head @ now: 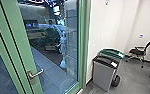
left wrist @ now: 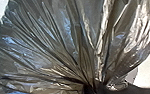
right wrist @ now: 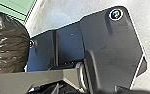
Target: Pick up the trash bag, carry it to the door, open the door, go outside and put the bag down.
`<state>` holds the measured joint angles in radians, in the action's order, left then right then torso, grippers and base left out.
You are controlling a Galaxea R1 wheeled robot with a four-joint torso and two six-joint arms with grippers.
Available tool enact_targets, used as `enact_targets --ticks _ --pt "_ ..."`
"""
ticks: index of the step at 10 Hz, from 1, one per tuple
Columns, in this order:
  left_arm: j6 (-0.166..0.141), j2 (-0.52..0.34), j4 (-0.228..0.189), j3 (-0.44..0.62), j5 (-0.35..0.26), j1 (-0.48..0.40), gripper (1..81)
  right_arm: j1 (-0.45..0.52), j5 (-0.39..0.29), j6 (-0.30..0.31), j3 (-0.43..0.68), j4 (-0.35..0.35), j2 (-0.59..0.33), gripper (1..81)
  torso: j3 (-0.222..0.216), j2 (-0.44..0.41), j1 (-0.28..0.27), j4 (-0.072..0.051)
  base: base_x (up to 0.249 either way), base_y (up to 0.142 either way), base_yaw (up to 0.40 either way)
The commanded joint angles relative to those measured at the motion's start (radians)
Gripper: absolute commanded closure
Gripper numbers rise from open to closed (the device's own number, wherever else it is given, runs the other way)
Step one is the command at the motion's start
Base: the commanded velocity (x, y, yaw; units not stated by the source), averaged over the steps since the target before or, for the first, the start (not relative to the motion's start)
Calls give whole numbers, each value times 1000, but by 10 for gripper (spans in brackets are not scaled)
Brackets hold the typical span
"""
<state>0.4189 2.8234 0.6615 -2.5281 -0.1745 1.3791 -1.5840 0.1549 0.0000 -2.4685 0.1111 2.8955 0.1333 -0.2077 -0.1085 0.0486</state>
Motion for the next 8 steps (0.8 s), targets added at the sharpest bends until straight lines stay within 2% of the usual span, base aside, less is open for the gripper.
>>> enact_targets --ticks 1,8 --pt "4 -16 1 5 -79 -59 811 41 -57 -3 5 -8 -11 10 0 0 0 0 159 -76 0" --pt "4 -14 1 5 -79 -59 811 38 -55 -3 5 -8 -11 10 0 0 0 0 161 -78 0"
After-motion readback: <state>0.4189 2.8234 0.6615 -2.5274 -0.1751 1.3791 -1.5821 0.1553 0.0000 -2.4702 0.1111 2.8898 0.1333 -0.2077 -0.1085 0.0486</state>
